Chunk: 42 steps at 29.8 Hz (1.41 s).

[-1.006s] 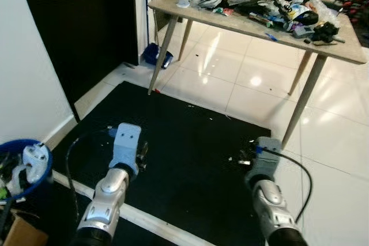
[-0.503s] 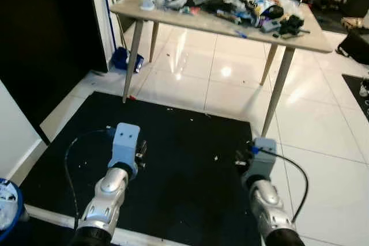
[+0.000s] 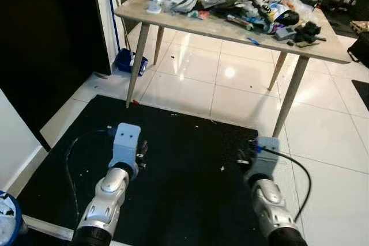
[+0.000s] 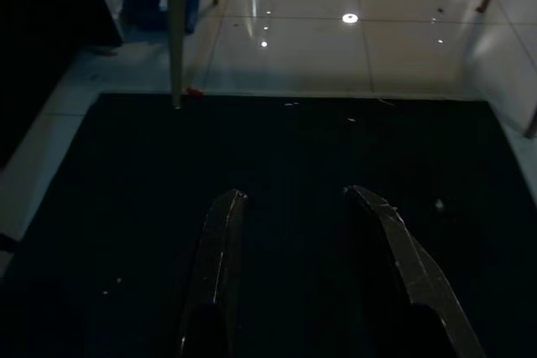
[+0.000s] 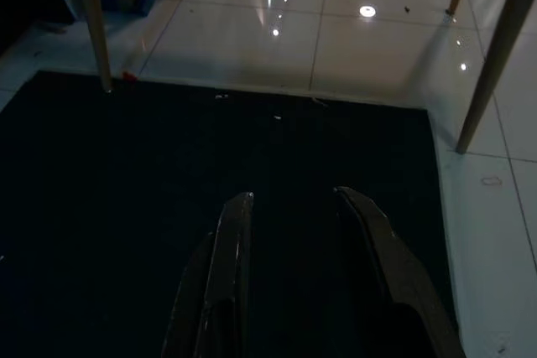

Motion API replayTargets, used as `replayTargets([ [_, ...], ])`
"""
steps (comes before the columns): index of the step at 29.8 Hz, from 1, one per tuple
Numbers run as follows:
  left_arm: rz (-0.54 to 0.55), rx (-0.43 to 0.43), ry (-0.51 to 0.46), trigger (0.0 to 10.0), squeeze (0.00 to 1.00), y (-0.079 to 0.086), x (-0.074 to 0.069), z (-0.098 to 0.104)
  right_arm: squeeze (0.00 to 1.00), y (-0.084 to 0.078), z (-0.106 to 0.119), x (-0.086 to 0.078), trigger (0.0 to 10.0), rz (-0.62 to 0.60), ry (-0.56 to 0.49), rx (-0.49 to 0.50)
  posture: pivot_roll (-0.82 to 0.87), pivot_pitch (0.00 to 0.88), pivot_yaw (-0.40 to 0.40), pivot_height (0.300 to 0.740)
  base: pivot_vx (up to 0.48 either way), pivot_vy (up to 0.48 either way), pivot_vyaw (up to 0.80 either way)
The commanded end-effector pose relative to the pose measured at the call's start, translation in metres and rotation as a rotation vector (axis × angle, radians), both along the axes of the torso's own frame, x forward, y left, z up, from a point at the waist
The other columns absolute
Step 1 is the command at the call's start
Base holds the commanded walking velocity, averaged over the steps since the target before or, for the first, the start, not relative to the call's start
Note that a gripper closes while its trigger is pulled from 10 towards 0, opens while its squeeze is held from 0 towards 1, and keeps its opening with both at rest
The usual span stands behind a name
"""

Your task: Picking trash to rubbish bin

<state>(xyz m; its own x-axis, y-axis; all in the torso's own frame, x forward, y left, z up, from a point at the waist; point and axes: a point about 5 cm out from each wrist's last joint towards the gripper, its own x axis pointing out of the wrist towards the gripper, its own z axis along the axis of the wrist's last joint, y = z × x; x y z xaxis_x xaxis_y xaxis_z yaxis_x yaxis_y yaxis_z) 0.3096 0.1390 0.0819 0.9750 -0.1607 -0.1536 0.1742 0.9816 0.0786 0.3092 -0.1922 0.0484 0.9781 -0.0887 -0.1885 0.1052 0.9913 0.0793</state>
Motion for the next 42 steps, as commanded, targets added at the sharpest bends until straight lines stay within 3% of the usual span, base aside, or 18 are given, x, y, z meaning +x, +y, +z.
replayTargets([
  [1, -0.007, 0.002, 0.020, 10.0, 0.00, -0.0012, -0.0027, -0.0049, 0.00, -0.0065, -0.0047, -0.0036, 10.0, -0.019, 0.027, -0.004, -0.02, 0.113, -0.040, 0.740, 0.334, 0.000, 0.00],
  [37, -0.018, 0.002, 0.022, 10.0, 0.00, -0.0013, -0.0043, -0.0052, 0.00, -0.0060, -0.0061, -0.0054, 10.0, -0.023, 0.030, 0.005, -0.02, 0.120, -0.035, 0.740, 0.319, 0.000, 0.00],
  [42, -0.019, 0.003, 0.022, 10.0, 0.00, -0.0012, -0.0041, -0.0052, 0.00, -0.0060, -0.0062, -0.0056, 10.0, -0.025, 0.030, 0.008, -0.02, 0.120, -0.035, 0.740, 0.305, 0.000, -0.49],
])
